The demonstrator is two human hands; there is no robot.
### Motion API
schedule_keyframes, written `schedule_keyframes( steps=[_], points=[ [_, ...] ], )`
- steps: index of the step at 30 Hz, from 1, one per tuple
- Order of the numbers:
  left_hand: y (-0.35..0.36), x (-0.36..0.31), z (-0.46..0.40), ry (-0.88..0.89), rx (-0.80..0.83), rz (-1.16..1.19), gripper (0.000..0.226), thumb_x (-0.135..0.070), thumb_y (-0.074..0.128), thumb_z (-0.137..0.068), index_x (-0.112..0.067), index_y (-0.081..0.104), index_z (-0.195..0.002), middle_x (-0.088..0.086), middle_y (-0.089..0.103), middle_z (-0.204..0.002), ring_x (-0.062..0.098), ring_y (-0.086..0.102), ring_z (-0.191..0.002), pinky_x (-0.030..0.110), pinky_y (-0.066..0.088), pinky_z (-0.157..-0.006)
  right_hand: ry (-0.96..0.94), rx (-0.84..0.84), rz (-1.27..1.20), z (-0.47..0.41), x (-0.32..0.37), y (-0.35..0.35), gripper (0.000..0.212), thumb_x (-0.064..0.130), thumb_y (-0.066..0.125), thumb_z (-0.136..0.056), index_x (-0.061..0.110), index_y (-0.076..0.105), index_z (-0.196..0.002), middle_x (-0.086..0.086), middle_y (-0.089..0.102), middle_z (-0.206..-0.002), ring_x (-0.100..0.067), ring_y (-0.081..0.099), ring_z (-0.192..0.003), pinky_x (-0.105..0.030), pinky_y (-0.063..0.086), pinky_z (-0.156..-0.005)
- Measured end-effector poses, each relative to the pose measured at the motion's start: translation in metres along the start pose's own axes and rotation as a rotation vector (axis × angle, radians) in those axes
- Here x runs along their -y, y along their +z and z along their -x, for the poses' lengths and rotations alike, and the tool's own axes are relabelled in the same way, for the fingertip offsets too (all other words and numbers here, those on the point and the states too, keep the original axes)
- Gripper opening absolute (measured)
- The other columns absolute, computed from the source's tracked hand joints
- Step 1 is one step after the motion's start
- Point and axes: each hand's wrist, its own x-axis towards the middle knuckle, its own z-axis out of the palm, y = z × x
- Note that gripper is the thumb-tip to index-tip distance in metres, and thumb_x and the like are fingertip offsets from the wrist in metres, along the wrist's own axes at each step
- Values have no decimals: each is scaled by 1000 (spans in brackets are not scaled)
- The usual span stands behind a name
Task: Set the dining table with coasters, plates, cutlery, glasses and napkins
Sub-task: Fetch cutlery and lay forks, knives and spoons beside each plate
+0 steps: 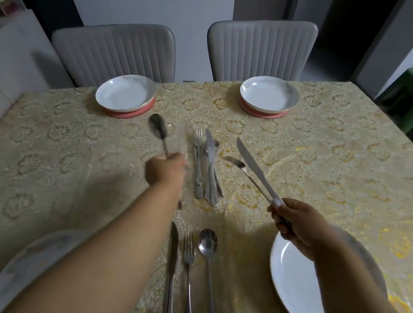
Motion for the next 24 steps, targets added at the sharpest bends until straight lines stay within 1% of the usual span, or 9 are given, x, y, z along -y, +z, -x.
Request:
schedule_keyframes(
  steps=[2,5,11,14,18,20,22,23,24],
  points=[
    [21,9,39,14,141,54,14,-21,67,-89,-8,68,-87,4,72,-78,3,53,-44,16,39,-39,-1,-27,-55,7,1,14,25,17,45,-100,-1,59,-90,-2,42,-60,-9,33,-48,-20,26,-45],
    [45,19,79,-47,312,92,22,-28,72,-85,-10,66,-76,1,67,-65,6,51,-42,18,37,-43,-17,-41,-85,22,4,27,25,16,45,-100,-1,60,-89,-3,42,-60,-11,33,-50,-22,26,-47],
    [64,24,117,-57,350,88,30,-26,65,-92,-10,60,-67,3,61,-50,11,47,-38,17,31,-39,-74,-93,-54,60,9,26,24,14,46,-100,-1,63,-93,-9,60,-67,-16,49,-53,-26,36,-48],
    [71,24,132,-30,336,87,25,-24,59,-95,-10,64,-74,0,66,-59,6,49,-36,20,35,-41,-114,-219,-12,75,7,8,21,7,42,-100,4,63,-102,-11,61,-73,-19,56,-59,-28,42,-51],
    [84,25,158,-3,400,47,23,-24,56,-96,-8,67,-84,4,67,-67,5,46,-36,19,37,-41,-168,-481,145,84,-1,-35,24,9,42,-99,5,65,-105,-2,51,-67,-15,41,-51,-26,30,-49],
    [93,24,174,13,447,34,24,-24,55,-97,-8,67,-82,3,65,-65,5,44,-37,19,36,-41,-183,-602,269,88,-4,-63,30,19,41,-101,4,65,-111,-4,60,-77,-21,53,-66,-28,33,-58],
    [105,23,191,-3,494,49,26,-22,53,-98,-7,67,-83,4,63,-63,6,41,-37,17,30,-39,-130,-680,346,89,-9,-96,35,22,38,-102,4,65,-114,-11,65,-101,-28,58,-95,-30,38,-74],
    [112,23,199,-15,515,66,26,-21,52,-99,-6,66,-84,5,63,-63,6,40,-36,16,28,-38,-90,-689,374,87,-13,-114,34,19,39,-101,1,66,-111,-12,65,-97,-28,57,-93,-30,38,-73],
    [119,23,206,-25,531,81,27,-21,50,-99,-5,65,-84,6,62,-64,6,39,-35,15,27,-38,-37,-685,405,86,-18,-133,31,16,41,-100,0,67,-102,-11,61,-83,-27,54,-82,-29,36,-65]
  ],
)
